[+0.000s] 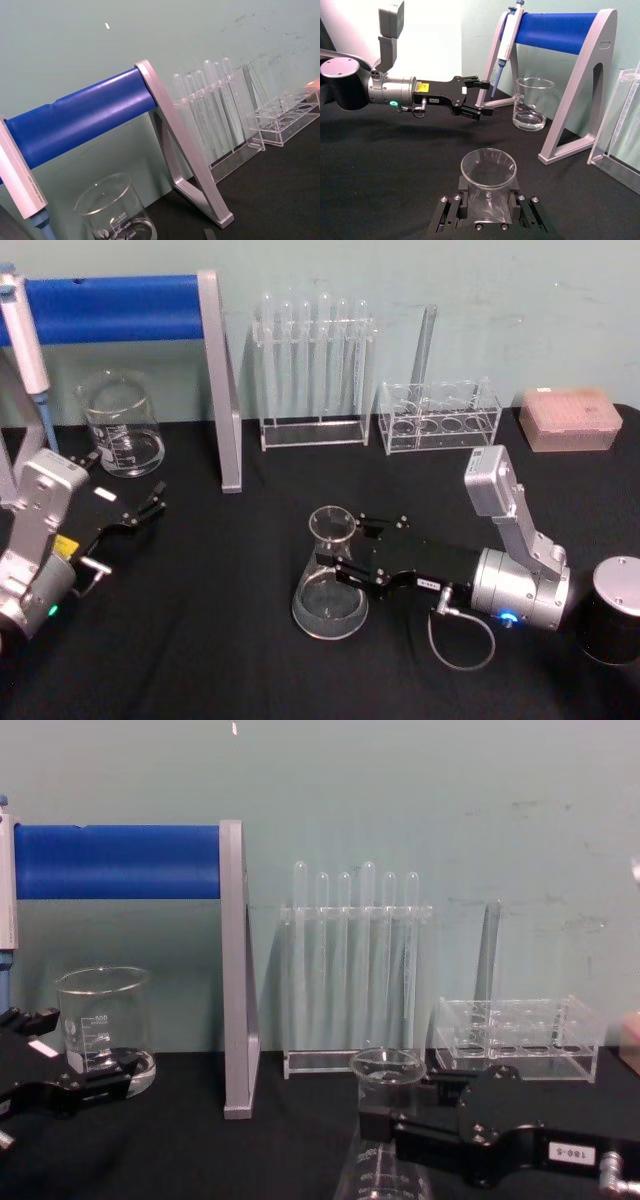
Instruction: Grasp the erlenmeyer flask with one hand, shake it three times, then place it back.
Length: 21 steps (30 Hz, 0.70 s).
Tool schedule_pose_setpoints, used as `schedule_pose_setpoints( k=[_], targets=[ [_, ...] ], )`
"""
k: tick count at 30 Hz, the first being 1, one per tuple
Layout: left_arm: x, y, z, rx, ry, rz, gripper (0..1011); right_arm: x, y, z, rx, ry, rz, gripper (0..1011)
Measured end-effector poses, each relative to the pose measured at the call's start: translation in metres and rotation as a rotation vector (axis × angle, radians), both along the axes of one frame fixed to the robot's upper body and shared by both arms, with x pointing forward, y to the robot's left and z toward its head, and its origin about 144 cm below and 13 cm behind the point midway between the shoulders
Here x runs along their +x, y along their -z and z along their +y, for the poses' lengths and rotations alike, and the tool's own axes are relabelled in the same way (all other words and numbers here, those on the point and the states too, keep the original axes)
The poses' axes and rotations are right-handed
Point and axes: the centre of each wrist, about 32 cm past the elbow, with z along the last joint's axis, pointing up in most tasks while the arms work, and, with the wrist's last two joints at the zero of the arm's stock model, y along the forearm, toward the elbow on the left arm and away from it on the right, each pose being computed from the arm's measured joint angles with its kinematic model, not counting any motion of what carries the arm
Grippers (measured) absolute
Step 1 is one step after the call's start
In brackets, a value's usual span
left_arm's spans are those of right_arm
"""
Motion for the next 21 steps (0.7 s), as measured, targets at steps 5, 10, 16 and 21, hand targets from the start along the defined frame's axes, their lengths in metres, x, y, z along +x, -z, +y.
schedule_pose_setpoints(
  k=[5, 10, 16, 21],
  targets=[
    [0.0, 0.0, 0.0, 0.0, 0.0, 0.0, 1001, 0.0, 0.0, 0.0, 0.0, 0.0, 0.0, 453],
    [0.0, 0.0, 0.0, 0.0, 0.0, 0.0, 1001, 0.0, 0.0, 0.0, 0.0, 0.0, 0.0, 453],
    [0.0, 0.0, 0.0, 0.0, 0.0, 0.0, 1001, 0.0006, -0.0002, 0.0008, 0.009, 0.013, 0.015, 453],
    [0.0, 0.0, 0.0, 0.0, 0.0, 0.0, 1001, -0.0006, -0.0053, 0.0082, 0.066, 0.079, 0.017, 453]
  ],
)
